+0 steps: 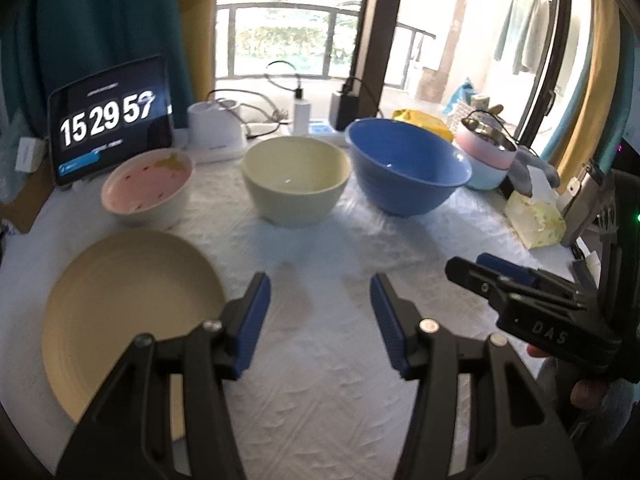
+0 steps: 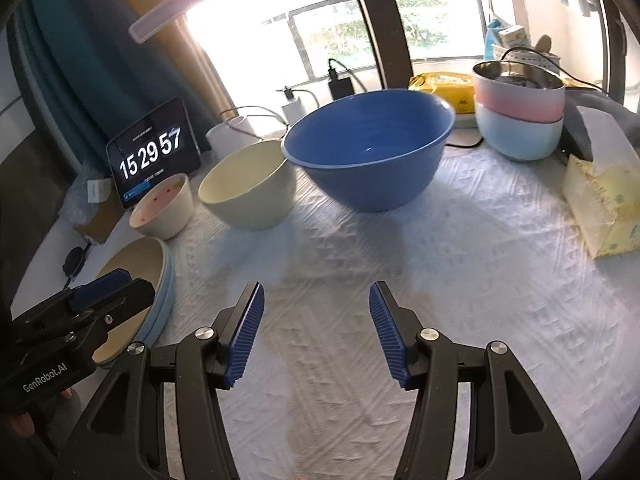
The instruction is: Organize plates and bowls
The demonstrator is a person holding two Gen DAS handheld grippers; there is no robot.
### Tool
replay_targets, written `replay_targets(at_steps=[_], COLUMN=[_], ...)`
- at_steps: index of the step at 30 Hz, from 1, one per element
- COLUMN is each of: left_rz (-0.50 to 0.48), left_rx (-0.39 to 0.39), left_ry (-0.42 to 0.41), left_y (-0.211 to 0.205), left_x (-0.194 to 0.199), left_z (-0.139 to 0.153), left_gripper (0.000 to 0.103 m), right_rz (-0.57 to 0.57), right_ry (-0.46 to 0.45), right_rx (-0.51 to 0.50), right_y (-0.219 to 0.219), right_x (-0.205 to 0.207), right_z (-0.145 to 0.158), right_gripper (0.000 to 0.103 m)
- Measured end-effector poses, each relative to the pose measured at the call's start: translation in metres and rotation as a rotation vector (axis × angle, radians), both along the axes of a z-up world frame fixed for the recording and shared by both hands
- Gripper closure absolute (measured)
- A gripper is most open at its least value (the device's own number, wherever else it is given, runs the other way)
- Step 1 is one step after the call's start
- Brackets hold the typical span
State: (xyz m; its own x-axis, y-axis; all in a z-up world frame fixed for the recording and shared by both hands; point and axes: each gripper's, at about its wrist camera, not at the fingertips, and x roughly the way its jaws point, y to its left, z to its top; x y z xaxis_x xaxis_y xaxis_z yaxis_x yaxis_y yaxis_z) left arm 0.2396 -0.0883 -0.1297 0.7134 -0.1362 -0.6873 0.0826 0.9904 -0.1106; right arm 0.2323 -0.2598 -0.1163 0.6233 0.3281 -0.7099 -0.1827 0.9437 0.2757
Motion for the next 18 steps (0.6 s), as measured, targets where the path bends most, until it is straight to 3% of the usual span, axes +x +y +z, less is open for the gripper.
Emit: replay_targets(at_steps=[8, 18], left_rz=[-0.031, -0.036], left_rx=[0.005, -0.055], left_ry=[-0.027, -0.028], left_y=[-0.028, -0.052], left_x=[0.019, 0.058], left_z=[0.006, 0.008], left_gripper=[0.049, 0.050], right_rz=[-0.042, -0.076], right_ry=[-0.015, -0.037], right_rx=[0.008, -0.010], right_y=[-0.031, -0.062], right_x=[0.011, 0.037], right_z=[0.005, 0.014], right_gripper=[0.045, 0.045])
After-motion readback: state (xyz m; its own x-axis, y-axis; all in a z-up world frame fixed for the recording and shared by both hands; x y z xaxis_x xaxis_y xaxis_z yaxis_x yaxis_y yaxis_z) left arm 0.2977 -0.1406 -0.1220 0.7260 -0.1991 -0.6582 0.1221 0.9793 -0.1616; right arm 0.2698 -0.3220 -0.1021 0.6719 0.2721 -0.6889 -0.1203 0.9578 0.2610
